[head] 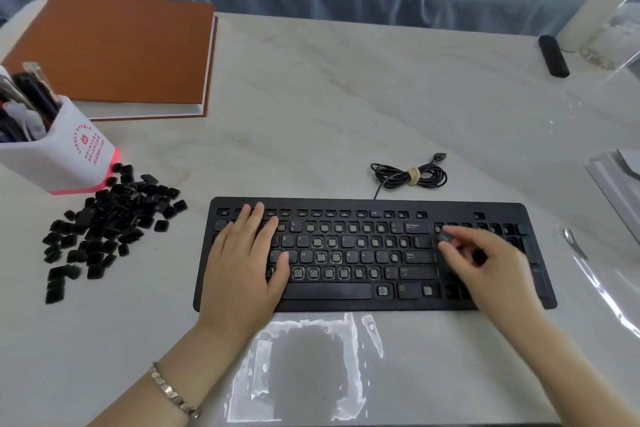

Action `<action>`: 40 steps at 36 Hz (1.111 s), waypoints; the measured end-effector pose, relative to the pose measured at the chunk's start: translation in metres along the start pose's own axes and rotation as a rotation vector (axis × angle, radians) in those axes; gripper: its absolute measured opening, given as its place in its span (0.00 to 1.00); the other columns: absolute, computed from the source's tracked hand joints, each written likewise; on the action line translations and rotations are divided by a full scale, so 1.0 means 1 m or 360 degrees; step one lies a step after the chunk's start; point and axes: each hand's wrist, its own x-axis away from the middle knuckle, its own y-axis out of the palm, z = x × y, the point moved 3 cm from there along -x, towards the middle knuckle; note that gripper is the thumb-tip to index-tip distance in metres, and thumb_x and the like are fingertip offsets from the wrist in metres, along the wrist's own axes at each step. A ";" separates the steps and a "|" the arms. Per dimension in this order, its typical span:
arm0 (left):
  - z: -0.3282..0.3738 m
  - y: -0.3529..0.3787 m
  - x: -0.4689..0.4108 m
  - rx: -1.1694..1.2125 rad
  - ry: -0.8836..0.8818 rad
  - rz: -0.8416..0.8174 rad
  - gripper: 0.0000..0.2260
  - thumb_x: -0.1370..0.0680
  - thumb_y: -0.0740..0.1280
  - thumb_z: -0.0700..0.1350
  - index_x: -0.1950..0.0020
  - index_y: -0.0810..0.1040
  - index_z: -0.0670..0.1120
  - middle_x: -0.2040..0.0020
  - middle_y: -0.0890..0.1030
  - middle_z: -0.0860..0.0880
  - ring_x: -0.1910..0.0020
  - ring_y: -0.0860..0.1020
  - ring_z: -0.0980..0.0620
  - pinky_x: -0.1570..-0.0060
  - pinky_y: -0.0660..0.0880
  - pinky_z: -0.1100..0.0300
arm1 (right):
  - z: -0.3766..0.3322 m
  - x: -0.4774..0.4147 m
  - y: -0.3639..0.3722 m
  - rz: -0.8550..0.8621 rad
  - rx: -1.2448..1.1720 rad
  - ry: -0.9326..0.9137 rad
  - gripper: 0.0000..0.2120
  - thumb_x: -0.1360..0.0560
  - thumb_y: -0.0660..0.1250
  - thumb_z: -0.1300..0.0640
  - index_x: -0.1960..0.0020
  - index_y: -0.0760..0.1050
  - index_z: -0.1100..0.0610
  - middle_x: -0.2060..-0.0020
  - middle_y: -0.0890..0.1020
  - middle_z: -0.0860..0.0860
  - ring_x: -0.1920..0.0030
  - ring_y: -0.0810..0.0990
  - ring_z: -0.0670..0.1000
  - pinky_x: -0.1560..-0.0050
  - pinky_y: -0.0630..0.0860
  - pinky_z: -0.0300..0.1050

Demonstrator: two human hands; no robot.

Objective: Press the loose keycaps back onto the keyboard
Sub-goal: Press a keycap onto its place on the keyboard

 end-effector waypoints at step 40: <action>0.035 0.014 -0.017 -0.0130 0.0071 -0.0050 0.23 0.23 0.55 0.52 0.33 0.74 0.42 0.30 0.70 0.39 0.30 0.66 0.39 0.31 0.54 0.48 | 0.050 -0.003 -0.015 0.0227 0.0703 -0.0482 0.11 0.27 0.68 0.63 0.45 0.81 0.59 0.64 0.72 0.56 0.65 0.73 0.58 0.72 0.75 0.49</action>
